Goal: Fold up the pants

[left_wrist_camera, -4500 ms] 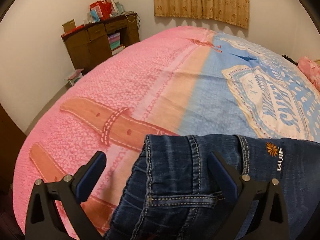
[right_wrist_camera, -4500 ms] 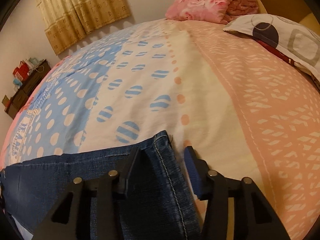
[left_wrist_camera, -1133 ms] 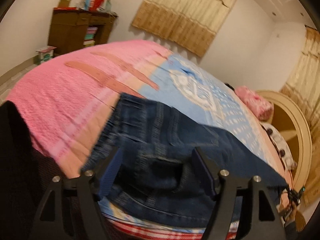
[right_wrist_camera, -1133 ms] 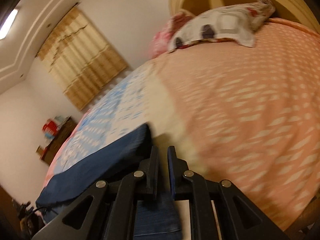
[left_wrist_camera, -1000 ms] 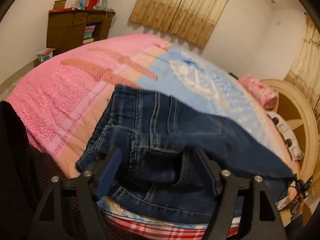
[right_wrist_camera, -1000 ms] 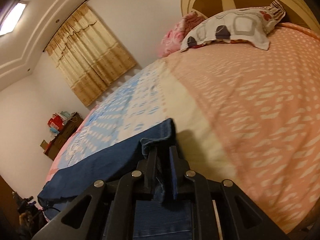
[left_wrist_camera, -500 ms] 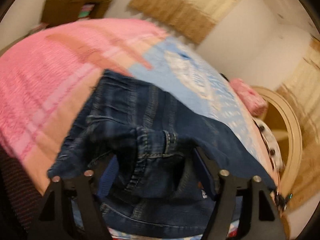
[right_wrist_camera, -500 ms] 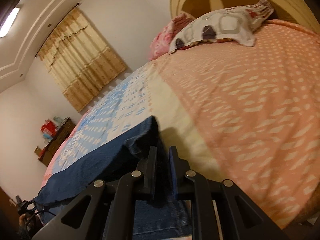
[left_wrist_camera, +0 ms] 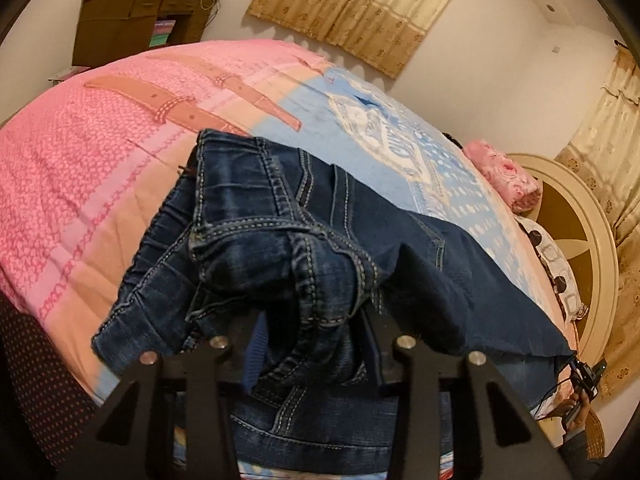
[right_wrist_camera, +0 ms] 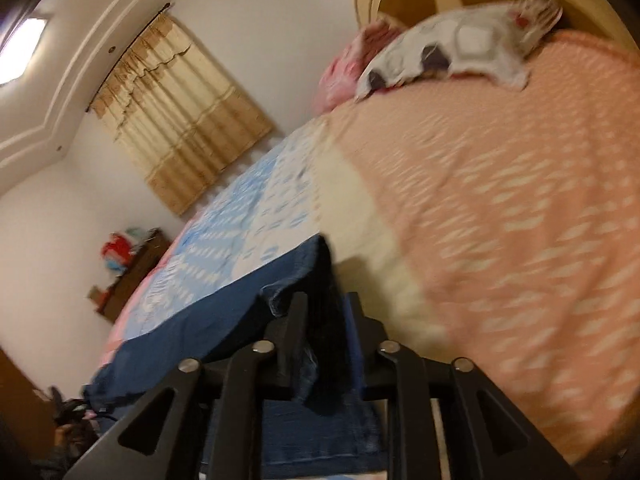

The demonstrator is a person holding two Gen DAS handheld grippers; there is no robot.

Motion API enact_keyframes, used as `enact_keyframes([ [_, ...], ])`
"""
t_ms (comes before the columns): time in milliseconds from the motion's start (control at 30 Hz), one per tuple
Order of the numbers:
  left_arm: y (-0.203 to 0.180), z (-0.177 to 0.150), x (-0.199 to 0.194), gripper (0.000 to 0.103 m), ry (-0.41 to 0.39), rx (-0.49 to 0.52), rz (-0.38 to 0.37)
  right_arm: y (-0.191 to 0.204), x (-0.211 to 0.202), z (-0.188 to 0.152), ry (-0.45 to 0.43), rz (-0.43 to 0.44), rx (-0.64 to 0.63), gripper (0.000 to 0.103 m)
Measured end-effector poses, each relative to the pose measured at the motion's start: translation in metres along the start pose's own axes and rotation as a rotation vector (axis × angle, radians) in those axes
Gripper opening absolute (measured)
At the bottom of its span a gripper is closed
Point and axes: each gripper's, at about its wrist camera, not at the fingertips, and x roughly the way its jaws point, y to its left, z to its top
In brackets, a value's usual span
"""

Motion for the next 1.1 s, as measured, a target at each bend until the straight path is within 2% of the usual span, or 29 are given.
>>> enact_keyframes([
  [67,0.000,0.002,0.002,0.022,0.009,0.009,-0.006,-0.001,0.006,0.004,0.006,0.056,0.038,0.021],
  [100,0.000,0.003,0.003,0.019,0.016,0.010,-0.018,0.001,0.011,0.006,0.023,0.086,0.047,0.021],
  [133,-0.001,0.004,0.004,0.019,0.017,0.014,-0.020,0.003,0.014,0.008,0.041,0.083,0.050,0.020],
  [167,-0.002,0.005,0.004,0.019,0.019,0.023,-0.015,0.005,0.022,0.011,0.078,0.043,0.053,0.013],
  [200,-0.003,0.005,0.005,0.018,0.017,0.028,-0.013,0.006,0.027,0.013,0.100,0.028,0.060,0.012],
  [300,-0.004,0.004,0.003,0.019,0.009,0.035,-0.013,0.007,0.028,0.018,0.117,0.064,0.083,0.013],
  [333,-0.003,0.003,0.002,0.019,0.008,0.034,-0.014,0.004,0.021,0.021,0.095,0.112,0.114,0.013],
  [367,-0.001,0.003,0.002,0.021,0.011,0.029,-0.018,0.001,0.015,0.023,0.079,0.140,0.141,0.020],
  [400,0.000,0.003,0.002,0.028,0.011,0.017,-0.012,-0.001,0.010,0.024,0.067,0.147,0.161,0.028],
  [433,0.002,0.004,0.001,0.032,0.007,0.001,-0.007,-0.002,0.006,0.025,0.060,0.146,0.170,0.054],
  [467,0.003,0.004,0.002,0.042,0.005,-0.011,-0.003,-0.005,0.002,0.026,0.057,0.138,0.187,0.071],
  [500,0.005,0.004,0.003,0.048,0.003,-0.022,0.004,-0.005,0.002,0.026,0.059,0.140,0.197,0.073],
  [633,0.010,0.006,-0.001,0.048,-0.023,-0.047,-0.007,0.000,0.002,0.029,0.075,0.145,0.183,0.073],
  [700,0.011,0.005,0.000,0.052,-0.016,-0.047,-0.004,0.002,0.008,0.032,0.095,0.135,0.178,0.072],
  [767,0.011,0.005,0.004,0.053,-0.002,-0.048,-0.002,0.004,0.015,0.030,0.132,0.087,0.153,0.072],
  [833,0.010,0.006,0.009,0.055,0.014,-0.042,0.008,0.004,0.021,0.028,0.154,0.059,0.135,0.071],
  [900,0.008,0.008,0.013,0.056,0.024,-0.030,0.023,0.005,0.028,0.027,0.168,0.083,0.133,0.064],
  [933,0.007,0.008,0.015,0.056,0.031,-0.029,0.029,0.009,0.032,0.027,0.185,0.097,0.119,0.054],
  [967,0.006,0.009,0.017,0.054,0.037,-0.026,0.033,0.013,0.034,0.025,0.197,0.100,0.102,0.039],
  [1000,0.004,0.009,0.018,0.030,0.038,-0.011,0.025,0.018,0.036,0.024,0.210,0.098,0.078,0.026],
  [1033,0.000,0.009,0.022,0.012,0.056,0.011,0.003,0.025,0.039,0.023,0.219,0.087,0.047,0.012],
  [1100,-0.007,0.009,0.023,0.010,0.056,0.025,0.004,0.039,0.042,0.023,0.222,0.069,-0.007,0.008],
])
